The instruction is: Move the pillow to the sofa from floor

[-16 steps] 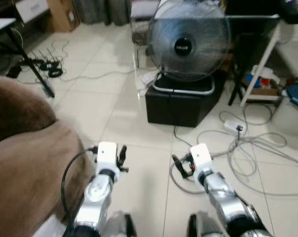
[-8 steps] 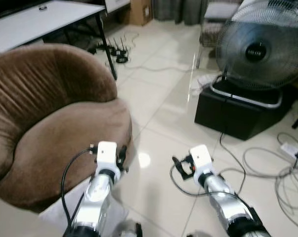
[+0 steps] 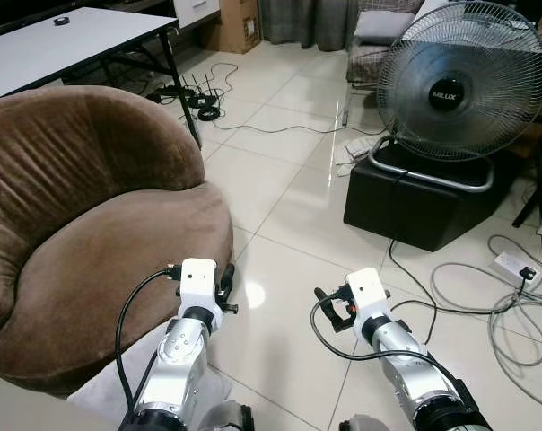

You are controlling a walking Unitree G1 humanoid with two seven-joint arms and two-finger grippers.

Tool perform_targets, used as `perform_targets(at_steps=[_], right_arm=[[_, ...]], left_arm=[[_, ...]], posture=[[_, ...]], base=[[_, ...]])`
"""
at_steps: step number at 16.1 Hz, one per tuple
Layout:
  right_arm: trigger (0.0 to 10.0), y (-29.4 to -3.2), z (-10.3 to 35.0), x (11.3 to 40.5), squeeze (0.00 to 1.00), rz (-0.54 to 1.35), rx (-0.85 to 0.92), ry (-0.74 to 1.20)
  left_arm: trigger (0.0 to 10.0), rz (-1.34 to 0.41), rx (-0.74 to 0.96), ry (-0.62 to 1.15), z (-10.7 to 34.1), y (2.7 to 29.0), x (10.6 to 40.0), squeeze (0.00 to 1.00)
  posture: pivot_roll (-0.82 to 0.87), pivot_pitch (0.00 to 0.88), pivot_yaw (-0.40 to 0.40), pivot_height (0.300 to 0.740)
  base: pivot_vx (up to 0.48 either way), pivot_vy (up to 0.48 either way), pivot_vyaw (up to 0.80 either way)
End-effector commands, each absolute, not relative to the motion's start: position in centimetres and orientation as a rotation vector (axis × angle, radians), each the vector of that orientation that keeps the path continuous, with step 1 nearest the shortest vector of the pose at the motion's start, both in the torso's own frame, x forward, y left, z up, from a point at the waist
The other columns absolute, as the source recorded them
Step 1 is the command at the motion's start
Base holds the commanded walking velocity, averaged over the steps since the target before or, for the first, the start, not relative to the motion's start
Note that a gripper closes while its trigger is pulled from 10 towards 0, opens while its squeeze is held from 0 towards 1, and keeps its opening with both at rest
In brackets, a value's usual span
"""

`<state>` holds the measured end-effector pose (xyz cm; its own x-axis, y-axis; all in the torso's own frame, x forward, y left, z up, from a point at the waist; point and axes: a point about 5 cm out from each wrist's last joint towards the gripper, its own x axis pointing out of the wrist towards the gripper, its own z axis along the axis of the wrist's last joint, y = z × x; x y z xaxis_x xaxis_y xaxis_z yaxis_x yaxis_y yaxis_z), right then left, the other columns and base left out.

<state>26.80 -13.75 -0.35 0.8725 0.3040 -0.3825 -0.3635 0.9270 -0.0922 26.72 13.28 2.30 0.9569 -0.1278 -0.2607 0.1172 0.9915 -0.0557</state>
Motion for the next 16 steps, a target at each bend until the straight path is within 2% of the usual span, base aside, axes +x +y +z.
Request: perform_targets(at_steps=[1,3,14,16], right_arm=[[10.0,-13.5,-0.3,26.9,0.0,0.359,-0.161,0.375],[10.0,-13.5,-0.3,26.9,0.0,0.36,-0.16,0.376],[10.0,-14.3,0.0,27.4,0.0,0.341,-0.167,0.378],[10.0,-14.7,0.9,28.4,0.0,0.347,-0.189,0.359]], left_arm=[[10.0,-0.111,-0.055,0.27,2.4,13.5,26.8,0.0],[10.0,-0.11,-0.059,0.273,2.4,13.5,26.8,0.0],[10.0,-0.115,-0.023,0.268,2.4,13.3,26.9,0.0],[10.0,-0.099,-0.026,0.271,2.3,13.5,26.8,0.0]], posture=[[-0.2,0.0,0.085,0.695],[-0.2,0.0,0.085,0.695],[-0.2,0.0,0.086,0.695],[-0.19,0.0,0.076,0.695]], base=[[0.0,0.472,0.0],[0.0,0.472,0.0],[0.0,0.0,0.0],[0.0,0.0,0.0]])
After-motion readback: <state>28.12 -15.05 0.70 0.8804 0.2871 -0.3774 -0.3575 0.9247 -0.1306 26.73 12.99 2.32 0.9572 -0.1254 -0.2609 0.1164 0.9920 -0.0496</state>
